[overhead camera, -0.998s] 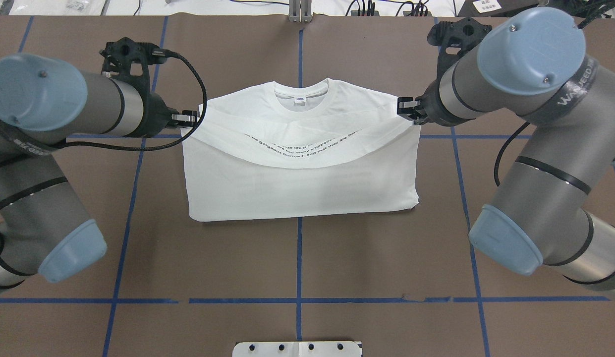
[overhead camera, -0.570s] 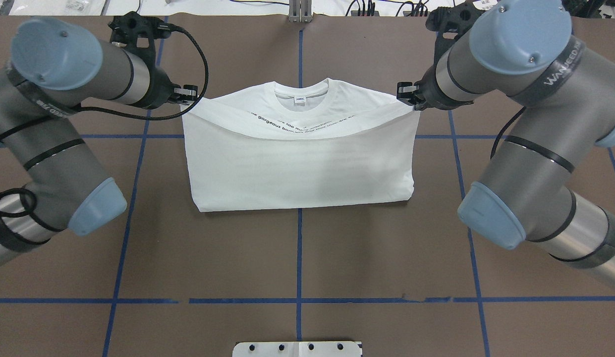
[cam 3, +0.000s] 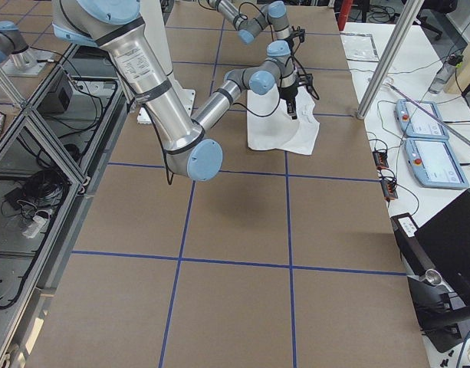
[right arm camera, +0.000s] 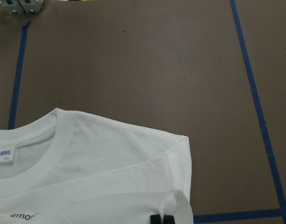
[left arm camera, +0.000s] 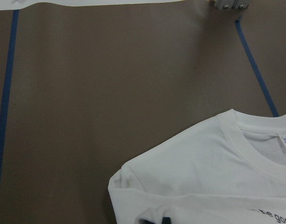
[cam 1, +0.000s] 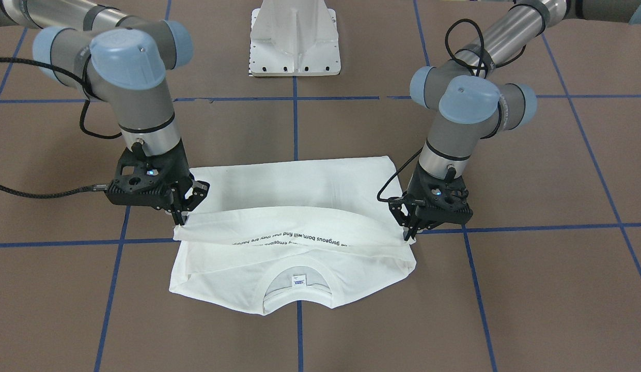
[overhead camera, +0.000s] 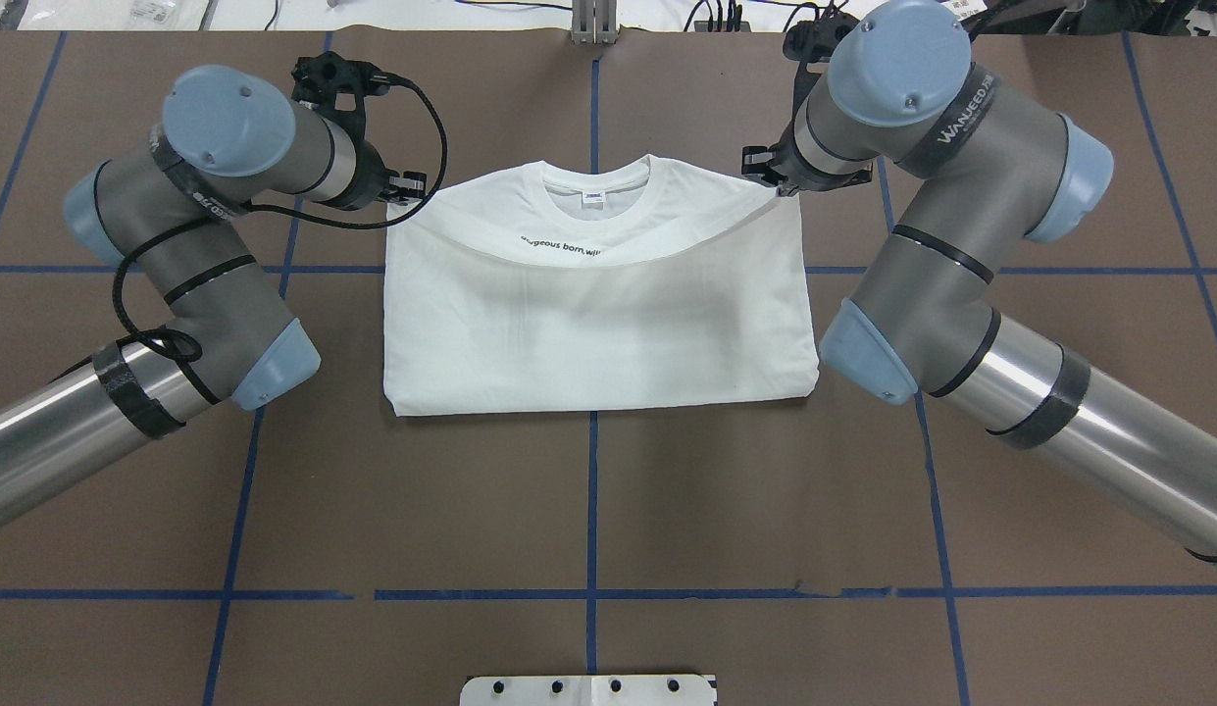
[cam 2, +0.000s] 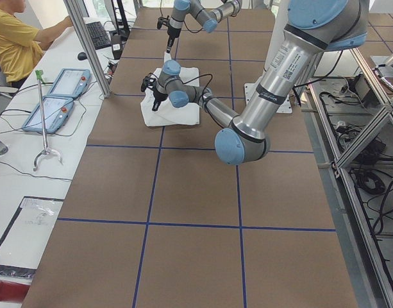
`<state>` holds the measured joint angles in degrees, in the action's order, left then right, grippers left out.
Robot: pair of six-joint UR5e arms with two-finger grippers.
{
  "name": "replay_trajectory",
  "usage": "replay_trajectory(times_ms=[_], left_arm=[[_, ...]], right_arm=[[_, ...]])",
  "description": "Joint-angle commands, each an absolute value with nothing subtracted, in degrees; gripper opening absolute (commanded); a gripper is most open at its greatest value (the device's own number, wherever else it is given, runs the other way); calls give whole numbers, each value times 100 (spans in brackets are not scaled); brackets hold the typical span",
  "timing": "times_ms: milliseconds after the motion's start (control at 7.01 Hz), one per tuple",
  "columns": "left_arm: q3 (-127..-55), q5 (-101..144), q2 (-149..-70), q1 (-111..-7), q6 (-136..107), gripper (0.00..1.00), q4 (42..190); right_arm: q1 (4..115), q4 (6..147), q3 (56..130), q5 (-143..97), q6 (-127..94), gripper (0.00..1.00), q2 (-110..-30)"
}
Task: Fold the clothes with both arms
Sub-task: 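Open both grippers and raise them away from the folded shirt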
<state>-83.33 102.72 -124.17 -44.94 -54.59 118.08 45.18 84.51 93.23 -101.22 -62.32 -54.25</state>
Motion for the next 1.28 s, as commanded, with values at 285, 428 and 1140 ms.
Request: replay_trajectory(times_ms=[285, 428, 1140], left_arm=[[-8138, 10257, -12480, -4447, -5397, 0, 11848], [-8156, 10257, -12472, -4447, -5396, 0, 11848], [-8200, 10274, -12428, -4482, -4883, 99, 11839]], right_arm=[[4632, 8007, 8763, -10134, -5959, 0, -5388], [4675, 8007, 8763, -10134, -5959, 0, -5388], [4676, 7998, 8719, -10081, -5958, 99, -5414]])
